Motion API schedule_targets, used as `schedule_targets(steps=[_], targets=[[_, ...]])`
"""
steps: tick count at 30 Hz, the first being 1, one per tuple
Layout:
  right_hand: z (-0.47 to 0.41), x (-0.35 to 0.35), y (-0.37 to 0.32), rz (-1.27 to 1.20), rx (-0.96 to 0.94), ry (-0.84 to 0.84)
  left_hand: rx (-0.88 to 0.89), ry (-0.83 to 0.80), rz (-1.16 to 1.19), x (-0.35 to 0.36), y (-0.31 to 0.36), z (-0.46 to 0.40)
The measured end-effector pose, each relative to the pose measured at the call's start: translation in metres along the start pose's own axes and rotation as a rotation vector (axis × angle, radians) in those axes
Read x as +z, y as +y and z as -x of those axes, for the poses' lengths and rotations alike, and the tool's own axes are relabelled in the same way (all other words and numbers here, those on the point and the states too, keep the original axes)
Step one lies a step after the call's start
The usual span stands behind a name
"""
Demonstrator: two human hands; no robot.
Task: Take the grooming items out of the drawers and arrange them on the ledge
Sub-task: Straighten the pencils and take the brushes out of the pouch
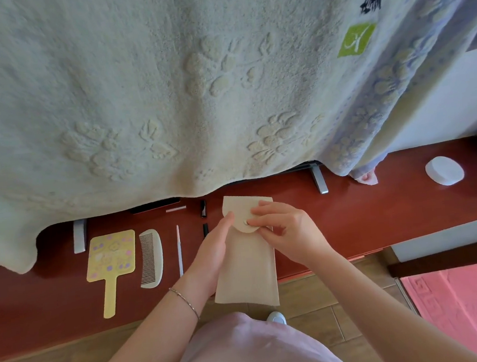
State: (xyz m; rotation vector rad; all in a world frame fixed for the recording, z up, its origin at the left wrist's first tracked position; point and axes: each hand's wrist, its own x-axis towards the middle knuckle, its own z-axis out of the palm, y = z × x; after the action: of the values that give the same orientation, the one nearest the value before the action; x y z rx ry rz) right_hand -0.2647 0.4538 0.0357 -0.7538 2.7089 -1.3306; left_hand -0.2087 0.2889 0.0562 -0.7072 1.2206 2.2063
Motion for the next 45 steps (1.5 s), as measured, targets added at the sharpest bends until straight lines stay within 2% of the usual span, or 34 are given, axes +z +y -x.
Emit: schedule_targets(steps=[1,4,6,18,20,23,26,31,37,45], targets=[[0.000,0.000,-0.001,-0.002,0.002,-0.004,-0.026,0.043,-0.022,0.004,0.005,-0.004],[0.000,0.001,-0.002,-0.010,-0.011,-0.001,0.096,0.144,-0.201,0.002,0.004,-0.009],[0.000,0.002,-0.003,0.011,-0.027,0.014,0.100,0.164,-0.215,0.005,0.008,-0.009],[0.002,0.009,-0.003,0.110,-0.103,-0.013,0.105,0.158,-0.246,-0.001,0.004,-0.015],[0.003,0.006,-0.009,0.009,-0.023,-0.017,0.135,0.164,-0.237,0.001,0.003,-0.016],[0.003,0.004,-0.019,-0.194,0.210,0.031,0.180,0.187,-0.227,0.005,0.002,-0.018],[-0.001,0.010,-0.023,-0.296,0.427,0.084,0.222,0.201,-0.238,0.008,0.002,-0.021],[-0.007,0.009,-0.026,-0.632,0.813,-0.064,0.258,0.197,-0.209,0.011,0.002,-0.024],[-0.004,0.012,-0.018,-0.793,0.858,-0.042,0.257,0.210,-0.236,0.013,-0.003,-0.027],[-0.003,0.013,-0.016,-0.777,0.869,0.016,0.287,0.253,-0.252,0.015,-0.007,-0.033]])
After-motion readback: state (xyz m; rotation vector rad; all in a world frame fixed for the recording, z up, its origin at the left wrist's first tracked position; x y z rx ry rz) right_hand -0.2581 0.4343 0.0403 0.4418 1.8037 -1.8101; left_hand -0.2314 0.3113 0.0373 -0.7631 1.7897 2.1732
